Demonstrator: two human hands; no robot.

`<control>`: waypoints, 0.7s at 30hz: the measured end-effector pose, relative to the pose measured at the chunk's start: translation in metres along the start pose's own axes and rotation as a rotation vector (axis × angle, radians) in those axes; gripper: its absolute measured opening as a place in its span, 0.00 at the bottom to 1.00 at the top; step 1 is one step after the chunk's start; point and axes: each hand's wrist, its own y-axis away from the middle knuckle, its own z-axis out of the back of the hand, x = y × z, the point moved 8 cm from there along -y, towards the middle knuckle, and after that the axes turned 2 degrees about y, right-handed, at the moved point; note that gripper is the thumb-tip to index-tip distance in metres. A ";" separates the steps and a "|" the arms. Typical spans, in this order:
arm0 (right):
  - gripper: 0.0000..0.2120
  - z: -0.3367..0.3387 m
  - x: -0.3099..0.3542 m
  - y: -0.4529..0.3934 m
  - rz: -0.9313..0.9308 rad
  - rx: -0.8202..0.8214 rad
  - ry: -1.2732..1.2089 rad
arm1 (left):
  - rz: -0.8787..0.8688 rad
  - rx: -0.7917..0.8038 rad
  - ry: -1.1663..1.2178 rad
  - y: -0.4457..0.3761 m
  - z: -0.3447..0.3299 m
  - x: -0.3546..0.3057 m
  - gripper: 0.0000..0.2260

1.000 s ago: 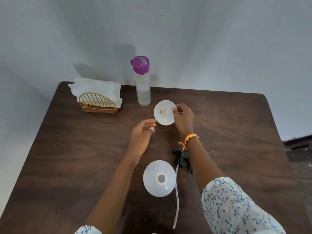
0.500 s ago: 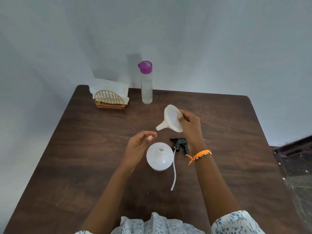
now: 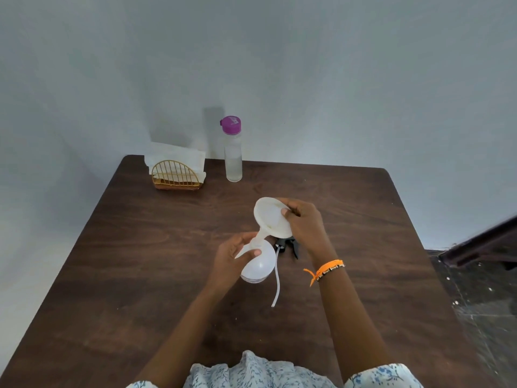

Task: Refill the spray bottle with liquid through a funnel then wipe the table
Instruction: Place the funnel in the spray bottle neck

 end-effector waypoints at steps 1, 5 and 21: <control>0.15 0.000 0.003 0.000 0.020 -0.003 0.058 | -0.005 -0.008 -0.010 0.000 -0.001 0.000 0.14; 0.16 -0.003 0.008 0.002 0.056 -0.011 0.183 | -0.001 -0.020 -0.006 -0.001 0.000 0.002 0.13; 0.16 -0.018 0.024 0.018 0.221 -0.074 0.575 | 0.065 -0.013 0.131 0.000 -0.006 0.008 0.08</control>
